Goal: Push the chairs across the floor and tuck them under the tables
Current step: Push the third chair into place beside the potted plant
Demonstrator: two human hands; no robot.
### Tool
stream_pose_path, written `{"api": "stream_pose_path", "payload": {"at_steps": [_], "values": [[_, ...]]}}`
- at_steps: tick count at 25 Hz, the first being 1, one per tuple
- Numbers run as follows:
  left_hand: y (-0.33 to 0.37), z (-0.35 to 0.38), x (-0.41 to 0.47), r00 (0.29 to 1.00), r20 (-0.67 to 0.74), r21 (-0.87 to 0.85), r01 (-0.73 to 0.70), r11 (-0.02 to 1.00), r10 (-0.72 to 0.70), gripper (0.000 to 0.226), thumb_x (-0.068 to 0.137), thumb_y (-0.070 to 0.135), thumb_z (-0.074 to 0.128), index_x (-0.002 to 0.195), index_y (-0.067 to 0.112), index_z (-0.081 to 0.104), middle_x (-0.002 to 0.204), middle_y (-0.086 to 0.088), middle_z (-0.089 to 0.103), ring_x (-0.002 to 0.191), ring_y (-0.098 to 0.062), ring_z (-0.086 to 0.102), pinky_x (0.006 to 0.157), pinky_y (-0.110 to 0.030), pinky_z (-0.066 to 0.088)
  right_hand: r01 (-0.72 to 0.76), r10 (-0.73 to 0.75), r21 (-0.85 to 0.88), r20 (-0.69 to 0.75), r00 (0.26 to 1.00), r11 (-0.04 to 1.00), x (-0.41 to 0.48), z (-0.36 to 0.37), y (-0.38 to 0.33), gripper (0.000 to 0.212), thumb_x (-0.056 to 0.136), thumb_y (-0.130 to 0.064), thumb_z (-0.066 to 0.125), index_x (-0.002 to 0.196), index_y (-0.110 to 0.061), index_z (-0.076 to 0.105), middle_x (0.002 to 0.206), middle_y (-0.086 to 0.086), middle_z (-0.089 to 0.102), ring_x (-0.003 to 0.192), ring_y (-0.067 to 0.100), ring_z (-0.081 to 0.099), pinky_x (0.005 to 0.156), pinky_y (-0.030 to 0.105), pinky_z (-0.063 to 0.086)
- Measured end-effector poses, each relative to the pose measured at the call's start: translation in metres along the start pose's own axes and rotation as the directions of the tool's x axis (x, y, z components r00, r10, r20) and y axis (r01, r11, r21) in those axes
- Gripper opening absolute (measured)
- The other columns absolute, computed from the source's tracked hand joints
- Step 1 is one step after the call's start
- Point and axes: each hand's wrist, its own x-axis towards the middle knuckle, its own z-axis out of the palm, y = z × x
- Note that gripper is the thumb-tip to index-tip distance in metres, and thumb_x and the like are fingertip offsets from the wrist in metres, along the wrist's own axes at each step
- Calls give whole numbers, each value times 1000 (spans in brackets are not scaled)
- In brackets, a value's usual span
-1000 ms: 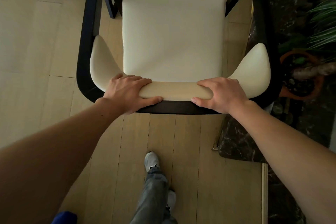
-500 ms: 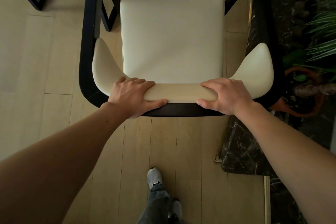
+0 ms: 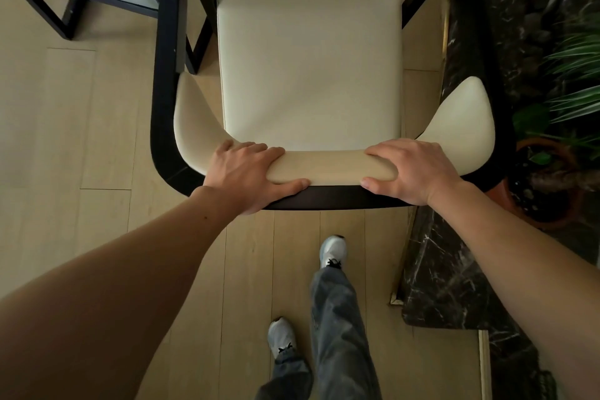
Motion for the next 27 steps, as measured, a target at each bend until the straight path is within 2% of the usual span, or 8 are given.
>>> {"api": "stream_pose_path", "payload": {"at_steps": [18, 27], "values": [[-29, -44, 92, 1000, 22, 20, 4, 1000, -5, 94, 75, 96, 14, 136, 35, 51, 131, 10, 62, 126, -16, 52, 110, -46, 29, 17, -17, 2, 1, 1000, 1000, 96, -46, 31, 84, 75, -85, 29, 127, -26, 59, 124, -4, 65, 110, 21, 58, 83, 38, 46], [-40, -73, 151, 1000, -23, 21, 19, 1000, -19, 92, 76, 95, 18, 134, 34, 54, 130, 7, 64, 126, -17, 54, 110, -47, 32, 42, -41, 14, -29, 999, 999, 151, -76, 57, 82, 75, -86, 31, 122, -26, 62, 118, -5, 67, 106, 21, 60, 82, 40, 49]]}}
